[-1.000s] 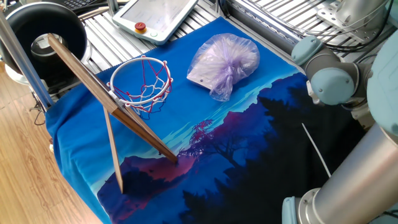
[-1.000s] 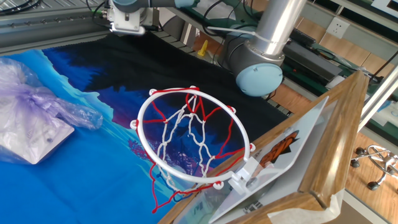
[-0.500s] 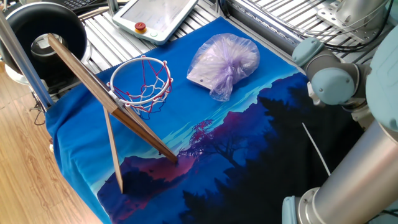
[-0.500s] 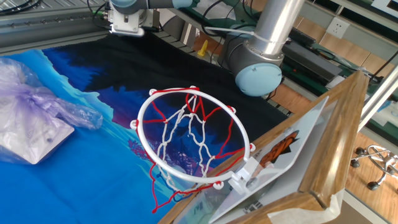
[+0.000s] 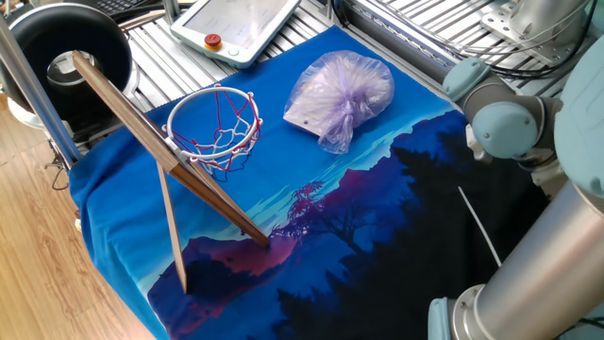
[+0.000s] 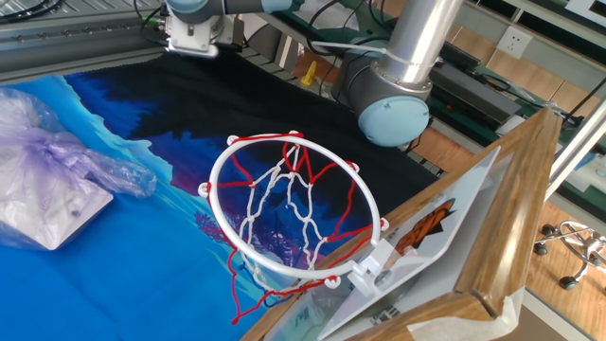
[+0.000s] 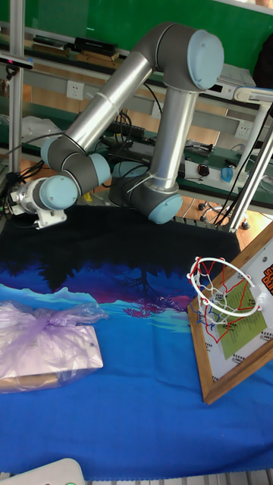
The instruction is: Grab a basketball, release it and shoot it into the basket
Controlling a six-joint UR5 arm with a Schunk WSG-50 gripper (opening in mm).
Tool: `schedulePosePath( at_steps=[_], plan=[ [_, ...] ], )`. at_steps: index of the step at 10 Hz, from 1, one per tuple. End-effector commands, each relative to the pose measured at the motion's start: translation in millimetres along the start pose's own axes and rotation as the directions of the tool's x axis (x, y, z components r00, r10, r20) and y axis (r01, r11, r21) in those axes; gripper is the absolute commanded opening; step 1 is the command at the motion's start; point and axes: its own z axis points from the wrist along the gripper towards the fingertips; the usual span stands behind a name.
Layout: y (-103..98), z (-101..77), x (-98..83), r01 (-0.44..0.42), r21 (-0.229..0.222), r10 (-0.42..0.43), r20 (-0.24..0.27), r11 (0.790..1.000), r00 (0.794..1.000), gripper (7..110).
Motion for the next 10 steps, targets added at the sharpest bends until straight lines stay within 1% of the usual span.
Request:
schedulePosePath(
  at_steps=[1,2,6,7,8,10],
  plan=[
    [1,0.1,-1.8,-0.037,-0.005,0.037,0.007,0.999,0.999,66],
    [2,-0.7,-1.2,-0.04,-0.005,0.04,0.005,0.999,0.999,7],
    [7,-6.2,0.1,-0.054,-0.014,0.054,0.001,0.998,0.999,7],
    [11,-9.8,0.0,-0.059,-0.03,0.06,0.007,0.998,0.998,7],
    [16,-17.8,1.4,-0.058,-0.047,0.058,0.013,0.997,0.998,7],
    [24,-51.8,16.3,-0.071,-0.047,0.071,-0.003,0.996,0.997,7]
  ],
)
